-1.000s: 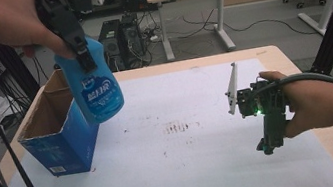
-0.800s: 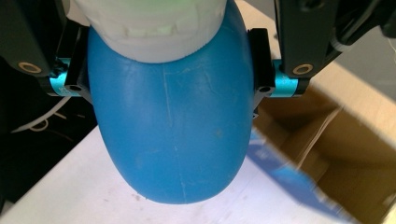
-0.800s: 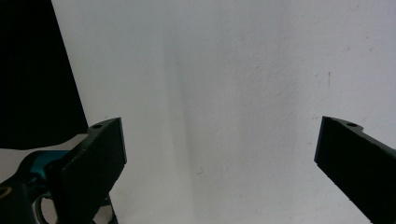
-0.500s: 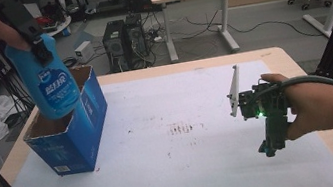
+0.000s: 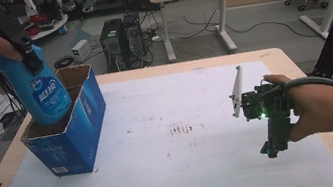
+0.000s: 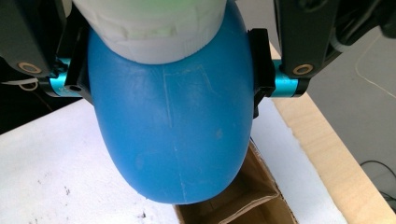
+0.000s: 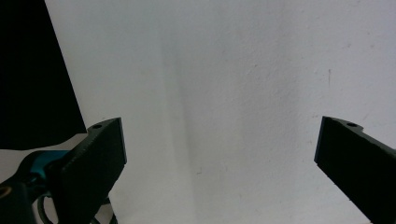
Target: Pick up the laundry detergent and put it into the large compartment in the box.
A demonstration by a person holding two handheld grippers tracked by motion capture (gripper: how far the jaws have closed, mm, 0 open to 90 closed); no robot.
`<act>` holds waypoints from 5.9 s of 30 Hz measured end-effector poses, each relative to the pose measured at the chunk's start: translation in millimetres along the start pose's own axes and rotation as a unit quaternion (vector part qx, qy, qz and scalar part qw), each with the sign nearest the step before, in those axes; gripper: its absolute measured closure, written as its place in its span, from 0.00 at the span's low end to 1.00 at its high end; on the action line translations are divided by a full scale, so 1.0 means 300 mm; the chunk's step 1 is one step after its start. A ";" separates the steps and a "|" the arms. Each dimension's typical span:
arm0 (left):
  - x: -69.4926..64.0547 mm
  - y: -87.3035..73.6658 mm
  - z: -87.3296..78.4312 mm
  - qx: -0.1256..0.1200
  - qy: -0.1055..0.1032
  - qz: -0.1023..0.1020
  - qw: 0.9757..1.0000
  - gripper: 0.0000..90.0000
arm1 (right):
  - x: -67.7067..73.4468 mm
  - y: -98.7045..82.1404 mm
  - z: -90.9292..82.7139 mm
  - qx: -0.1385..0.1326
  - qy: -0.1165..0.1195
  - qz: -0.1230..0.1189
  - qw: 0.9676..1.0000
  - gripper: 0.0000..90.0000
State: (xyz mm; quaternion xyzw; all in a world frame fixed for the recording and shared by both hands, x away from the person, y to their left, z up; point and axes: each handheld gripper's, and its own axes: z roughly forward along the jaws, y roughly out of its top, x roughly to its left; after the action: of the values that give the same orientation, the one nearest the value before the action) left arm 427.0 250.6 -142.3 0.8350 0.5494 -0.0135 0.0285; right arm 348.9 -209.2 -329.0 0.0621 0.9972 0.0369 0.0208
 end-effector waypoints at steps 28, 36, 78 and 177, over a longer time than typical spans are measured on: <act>0.043 0.019 0.388 0.036 -0.009 0.118 0.992 0.41 | -0.007 0.026 0.023 0.007 0.006 -0.004 1.000 0.01; 0.041 0.017 0.441 0.043 0.002 0.162 0.986 0.41 | -0.009 0.031 0.027 0.007 0.007 -0.009 1.000 0.01; 0.009 0.008 0.438 0.036 0.022 0.207 0.977 0.34 | 0.001 0.028 0.014 0.002 0.002 -0.007 1.000 0.01; -0.503 0.185 0.500 0.018 0.006 0.465 0.885 0.02 | -0.005 0.061 -0.042 0.000 -0.005 -0.019 1.000 0.01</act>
State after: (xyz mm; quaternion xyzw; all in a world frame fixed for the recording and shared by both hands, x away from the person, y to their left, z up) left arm 419.5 81.1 -282.1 0.9951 0.0979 -0.0033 0.0133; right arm 352.2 -192.3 -315.0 0.0437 0.9980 0.0357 0.0266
